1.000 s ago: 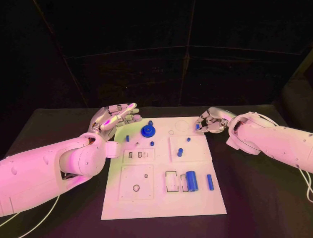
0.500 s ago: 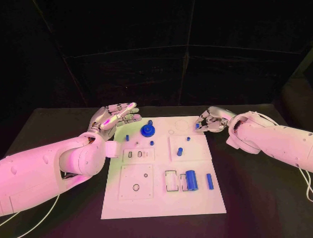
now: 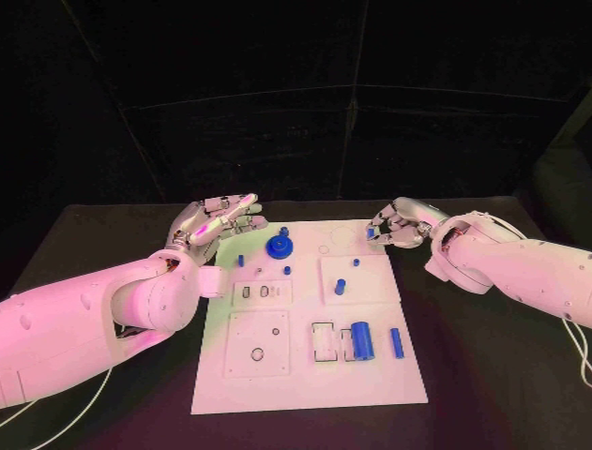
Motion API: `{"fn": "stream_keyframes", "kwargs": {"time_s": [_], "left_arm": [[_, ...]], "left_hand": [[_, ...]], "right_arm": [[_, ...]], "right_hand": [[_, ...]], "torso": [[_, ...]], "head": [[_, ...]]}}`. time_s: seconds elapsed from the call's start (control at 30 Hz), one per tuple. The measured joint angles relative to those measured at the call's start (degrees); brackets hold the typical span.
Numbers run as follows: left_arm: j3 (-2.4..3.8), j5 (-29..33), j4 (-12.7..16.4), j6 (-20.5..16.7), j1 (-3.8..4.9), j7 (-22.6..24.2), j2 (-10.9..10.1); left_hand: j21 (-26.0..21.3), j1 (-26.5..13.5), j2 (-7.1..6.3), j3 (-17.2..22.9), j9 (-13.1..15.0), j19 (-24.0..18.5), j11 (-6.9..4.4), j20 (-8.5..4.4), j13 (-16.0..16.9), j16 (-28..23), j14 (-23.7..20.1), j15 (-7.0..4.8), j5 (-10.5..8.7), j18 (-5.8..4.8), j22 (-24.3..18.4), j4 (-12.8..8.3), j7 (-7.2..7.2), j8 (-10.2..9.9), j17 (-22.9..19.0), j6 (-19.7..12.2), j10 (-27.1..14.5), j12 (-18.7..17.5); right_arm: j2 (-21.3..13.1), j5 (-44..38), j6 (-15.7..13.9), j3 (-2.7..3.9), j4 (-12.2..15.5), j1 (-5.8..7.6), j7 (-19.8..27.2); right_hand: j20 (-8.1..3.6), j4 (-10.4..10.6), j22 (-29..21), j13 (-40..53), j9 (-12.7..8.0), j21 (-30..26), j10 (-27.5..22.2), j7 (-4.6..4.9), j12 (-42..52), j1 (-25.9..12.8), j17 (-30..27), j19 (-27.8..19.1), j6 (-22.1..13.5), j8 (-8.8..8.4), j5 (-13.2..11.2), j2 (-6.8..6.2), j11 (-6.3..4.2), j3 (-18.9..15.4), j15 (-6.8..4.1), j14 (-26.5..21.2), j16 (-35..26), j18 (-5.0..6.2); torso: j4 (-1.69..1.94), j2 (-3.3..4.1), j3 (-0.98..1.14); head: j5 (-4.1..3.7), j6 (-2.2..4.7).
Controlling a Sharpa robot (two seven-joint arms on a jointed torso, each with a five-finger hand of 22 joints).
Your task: Assemble the parts on the task board
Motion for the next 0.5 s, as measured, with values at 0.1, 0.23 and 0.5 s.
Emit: {"fn": "stream_keyframes", "kwargs": {"time_s": [0.1, 0.23, 0.5], "left_arm": [[0.00, 0.00, 0.00, 0.00, 0.00, -0.01, -0.17], [0.00, 0.00, -0.19, 0.00, 0.00, -0.02, -0.38], [0.00, 0.00, -1.33, 0.16, 0.06, -0.05, -0.42]], "left_hand": [[0.00, 0.00, 0.00, 0.00, 0.00, 0.00, 0.00, 0.00, 0.00, 0.00, 0.00, 0.00, 0.00, 0.00, 0.00, 0.00, 0.00, 0.00, 0.00, 0.00, 0.00, 0.00], [0.00, 0.00, 0.00, 0.00, 0.00, 0.00, 0.00, 0.00, 0.00, -0.23, 0.21, 0.21, 0.00, 0.00, -0.03, 0.00, 0.00, 0.00, 0.02, 0.00, 0.00, 0.00], [-0.23, -0.08, 0.51, -0.17, 0.00, 0.78, -0.57, -0.35, 0.03, -0.23, 1.40, -0.31, 0.00, 0.00, -0.13, -0.17, -0.42, 0.00, 0.44, 0.86, 1.18, 0.00]], "right_arm": [[-1.25, 0.19, -1.17, 0.01, 3.16, 0.01, -0.19], [-2.28, 0.34, -2.37, 0.02, 7.88, 0.21, -1.16], [0.10, -0.71, -4.21, 0.06, 15.93, 0.68, -6.70]], "right_hand": [[0.01, 0.24, 0.00, 0.00, 0.00, 0.00, 0.00, 0.00, 0.00, -0.24, 0.00, -0.01, 0.00, -0.01, 0.00, 0.24, 0.00, 0.24, 0.00, 0.00, 0.00, 0.01], [0.01, 0.32, 0.00, 0.00, 0.00, 0.00, 0.00, 0.00, 0.00, -0.24, 0.00, -0.01, -0.01, -0.02, 0.00, 0.24, 0.00, 0.49, 0.00, 0.00, 0.00, 0.01], [0.01, -0.23, 0.00, 0.00, 0.00, 0.00, 0.00, -0.04, -0.23, -0.32, 0.04, -0.01, -0.05, -0.36, -0.01, 0.32, 0.01, 1.18, 0.01, 0.00, 0.00, 0.01]], "torso": [[0.00, -0.11, -0.04], [0.00, -0.29, -0.15], [0.12, -0.85, -0.49]], "head": [[0.07, 0.07], [0.29, 0.08], [1.21, -0.71]]}}
